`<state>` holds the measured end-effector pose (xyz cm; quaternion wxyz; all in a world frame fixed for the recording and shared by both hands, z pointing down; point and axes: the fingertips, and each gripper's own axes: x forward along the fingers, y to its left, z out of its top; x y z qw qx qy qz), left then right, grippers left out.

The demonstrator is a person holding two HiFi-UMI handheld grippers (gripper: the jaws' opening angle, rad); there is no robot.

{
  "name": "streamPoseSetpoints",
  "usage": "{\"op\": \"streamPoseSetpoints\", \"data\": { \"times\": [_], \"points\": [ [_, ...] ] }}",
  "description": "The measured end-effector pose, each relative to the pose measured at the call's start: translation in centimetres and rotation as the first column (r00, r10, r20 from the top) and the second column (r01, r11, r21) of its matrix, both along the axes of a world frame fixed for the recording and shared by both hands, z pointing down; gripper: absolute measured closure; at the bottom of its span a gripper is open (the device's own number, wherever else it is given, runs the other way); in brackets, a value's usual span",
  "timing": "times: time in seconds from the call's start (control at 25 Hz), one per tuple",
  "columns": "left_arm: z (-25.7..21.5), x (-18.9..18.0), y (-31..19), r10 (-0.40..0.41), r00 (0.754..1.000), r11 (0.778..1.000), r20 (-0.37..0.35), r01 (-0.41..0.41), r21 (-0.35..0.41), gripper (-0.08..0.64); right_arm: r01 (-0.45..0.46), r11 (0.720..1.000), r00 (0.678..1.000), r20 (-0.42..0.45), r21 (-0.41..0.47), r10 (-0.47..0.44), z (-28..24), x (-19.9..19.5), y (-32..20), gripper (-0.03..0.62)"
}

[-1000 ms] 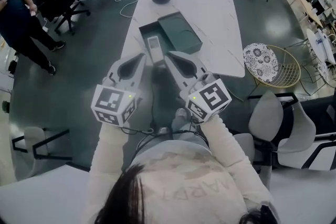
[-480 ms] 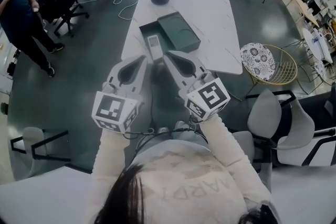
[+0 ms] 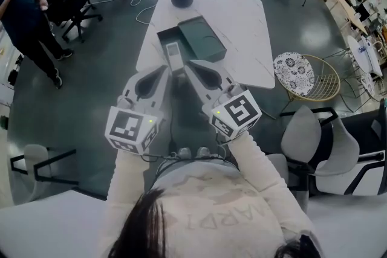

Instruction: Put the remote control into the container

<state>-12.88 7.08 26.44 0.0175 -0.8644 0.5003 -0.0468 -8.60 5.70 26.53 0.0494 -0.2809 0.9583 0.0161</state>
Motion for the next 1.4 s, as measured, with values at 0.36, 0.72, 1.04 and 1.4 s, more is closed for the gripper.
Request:
{"op": "streamPoseSetpoints", "data": {
  "times": [0.36, 0.72, 1.04, 1.4],
  "points": [
    [0.1, 1.6, 0.1, 0.005, 1.000, 1.000, -0.004, -0.005, -0.005, 0.548, -0.008, 1.000, 1.000, -0.015, 0.000, 0.008, 0.1, 1.0, -0.1, 0.575],
    [0.3, 2.5, -0.1, 0.007, 1.000, 1.000, -0.014, -0.007, -0.008, 0.548, -0.013, 1.000, 1.000, -0.013, -0.005, 0.013, 0.1, 1.9, -0.4, 0.577],
    [0.1, 2.3, -0.4, 0.002, 1.000, 1.000, -0.023, -0.002, -0.001, 0.549, -0.008, 1.000, 1.000, -0.017, -0.002, 0.008, 0.2, 1.6, -0.5, 0.577],
    [0.0, 2.4, -0.6, -0.001, 1.000, 1.000, -0.023, 0.001, -0.006, 0.549, -0.010, 1.000, 1.000, -0.016, -0.002, 0.010, 0.0, 1.8, -0.7, 0.577]
  ]
}}
